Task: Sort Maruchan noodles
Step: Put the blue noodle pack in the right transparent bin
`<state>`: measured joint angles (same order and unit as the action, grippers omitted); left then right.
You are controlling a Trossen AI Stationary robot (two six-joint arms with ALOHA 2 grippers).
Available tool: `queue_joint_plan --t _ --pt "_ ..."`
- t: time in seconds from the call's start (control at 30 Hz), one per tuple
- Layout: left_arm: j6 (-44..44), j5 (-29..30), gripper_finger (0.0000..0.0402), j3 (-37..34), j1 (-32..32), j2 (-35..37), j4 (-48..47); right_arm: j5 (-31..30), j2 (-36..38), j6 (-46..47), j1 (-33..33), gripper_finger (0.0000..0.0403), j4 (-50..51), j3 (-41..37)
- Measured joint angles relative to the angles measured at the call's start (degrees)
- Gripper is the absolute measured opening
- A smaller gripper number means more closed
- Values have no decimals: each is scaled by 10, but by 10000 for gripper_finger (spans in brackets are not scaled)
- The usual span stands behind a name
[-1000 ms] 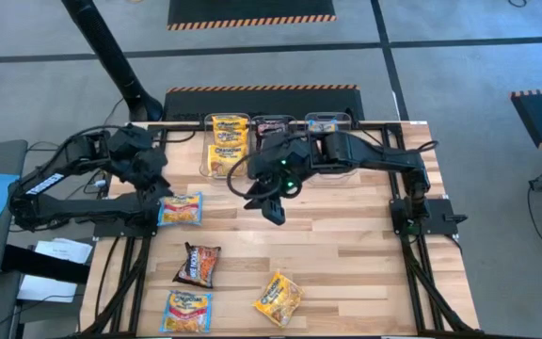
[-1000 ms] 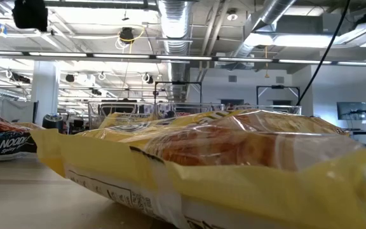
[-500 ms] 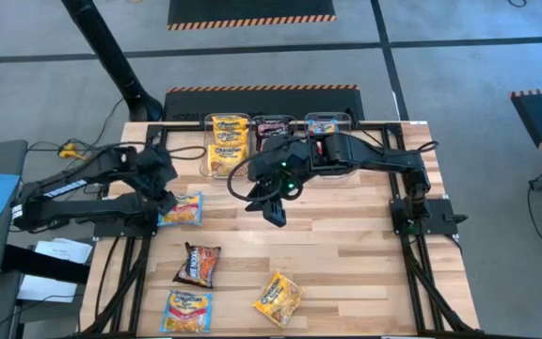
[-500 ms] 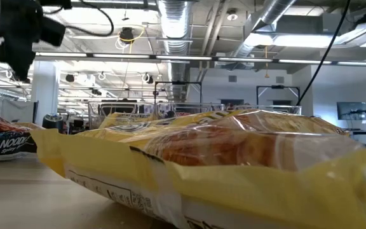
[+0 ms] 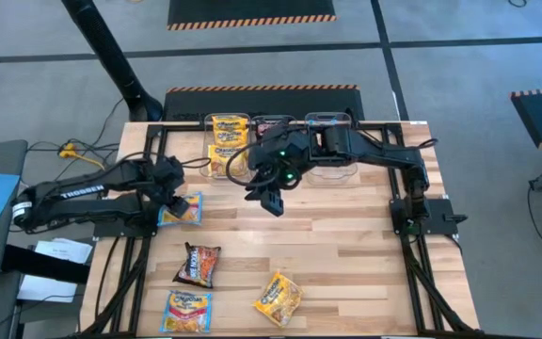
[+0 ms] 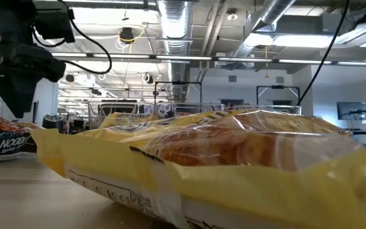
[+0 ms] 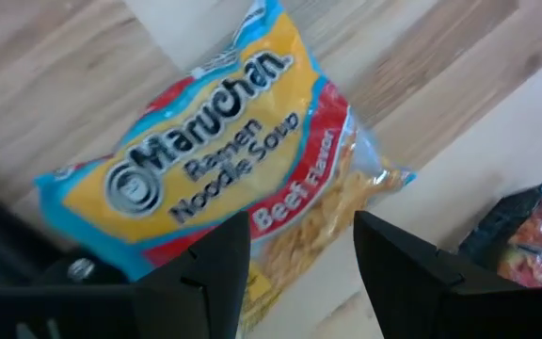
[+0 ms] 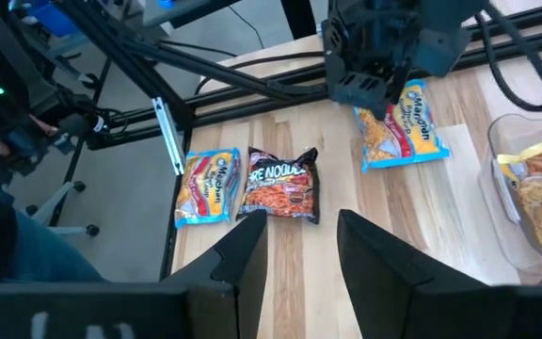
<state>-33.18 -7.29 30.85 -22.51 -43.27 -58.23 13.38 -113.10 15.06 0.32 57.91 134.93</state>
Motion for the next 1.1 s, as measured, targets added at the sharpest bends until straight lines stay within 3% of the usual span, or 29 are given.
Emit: queue_joint_plan --t 0.27,0.53,0.7,0.83,1.1 --pt "-47 5 176 -61 42 -17 80 0 0 0 -4 154 0 0" --pt "-93 81 176 -82 75 -66 100 0 0 0 -4 154 1 0" --pt "-120 86 170 -82 84 -84 106 0 0 0 -4 154 5 0" --pt "-122 87 132 -84 96 -84 118 0 0 0 -4 154 6 0" --pt "-96 97 11 -88 130 -84 153 0 0 1 -4 154 6 0"
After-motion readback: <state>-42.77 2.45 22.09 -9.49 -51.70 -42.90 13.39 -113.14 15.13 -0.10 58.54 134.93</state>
